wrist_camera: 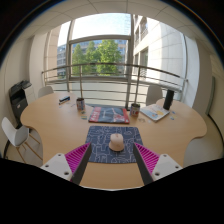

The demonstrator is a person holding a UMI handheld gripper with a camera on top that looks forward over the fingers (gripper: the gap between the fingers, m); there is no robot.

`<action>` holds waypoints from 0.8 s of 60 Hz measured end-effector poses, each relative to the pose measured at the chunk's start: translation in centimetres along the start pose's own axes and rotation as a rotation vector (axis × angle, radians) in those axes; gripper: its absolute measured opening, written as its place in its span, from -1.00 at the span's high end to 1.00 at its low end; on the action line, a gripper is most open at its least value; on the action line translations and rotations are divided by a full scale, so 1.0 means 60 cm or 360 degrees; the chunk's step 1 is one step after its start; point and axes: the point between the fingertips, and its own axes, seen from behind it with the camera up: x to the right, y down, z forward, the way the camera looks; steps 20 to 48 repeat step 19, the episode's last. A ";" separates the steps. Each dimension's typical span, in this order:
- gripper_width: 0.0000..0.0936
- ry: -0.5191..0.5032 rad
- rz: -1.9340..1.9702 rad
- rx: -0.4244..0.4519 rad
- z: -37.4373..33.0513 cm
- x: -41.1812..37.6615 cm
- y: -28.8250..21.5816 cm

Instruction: Arrange mouse

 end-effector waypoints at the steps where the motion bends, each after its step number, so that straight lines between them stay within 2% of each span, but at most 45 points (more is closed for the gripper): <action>1: -0.81 -0.0001 0.0001 0.0000 -0.011 -0.001 0.003; 15: -0.81 -0.0010 0.0015 0.0001 -0.120 -0.007 0.043; 48: -0.81 -0.0018 -0.0010 -0.0005 -0.128 -0.010 0.058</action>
